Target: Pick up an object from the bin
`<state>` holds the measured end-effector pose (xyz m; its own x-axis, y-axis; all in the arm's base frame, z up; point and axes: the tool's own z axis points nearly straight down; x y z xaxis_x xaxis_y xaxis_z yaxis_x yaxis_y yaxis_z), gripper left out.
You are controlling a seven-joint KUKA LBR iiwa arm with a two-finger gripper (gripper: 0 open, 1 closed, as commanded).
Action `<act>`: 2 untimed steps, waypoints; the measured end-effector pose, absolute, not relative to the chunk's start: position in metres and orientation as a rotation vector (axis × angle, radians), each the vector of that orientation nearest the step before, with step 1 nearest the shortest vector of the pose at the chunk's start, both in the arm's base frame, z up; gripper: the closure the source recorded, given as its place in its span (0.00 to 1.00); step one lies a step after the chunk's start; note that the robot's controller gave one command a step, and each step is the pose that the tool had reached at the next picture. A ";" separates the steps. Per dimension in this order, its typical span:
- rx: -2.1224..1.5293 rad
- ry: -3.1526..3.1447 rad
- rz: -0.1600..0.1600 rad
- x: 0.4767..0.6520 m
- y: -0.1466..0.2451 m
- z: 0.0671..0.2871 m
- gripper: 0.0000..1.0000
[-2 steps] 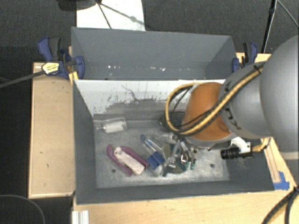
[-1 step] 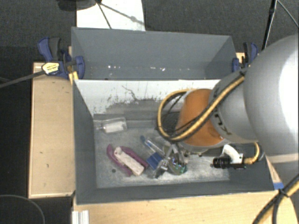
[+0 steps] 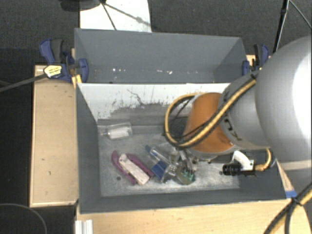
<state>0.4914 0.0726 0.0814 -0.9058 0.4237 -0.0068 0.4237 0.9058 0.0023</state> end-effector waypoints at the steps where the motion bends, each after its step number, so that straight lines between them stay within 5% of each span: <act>1: 0.635 3.068 0.004 0.502 0.062 0.186 1.00; 2: 0.660 3.060 0.006 0.515 0.060 0.294 1.00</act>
Offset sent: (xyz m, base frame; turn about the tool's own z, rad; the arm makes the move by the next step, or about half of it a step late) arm 0.0089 -0.0097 0.1003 -0.0307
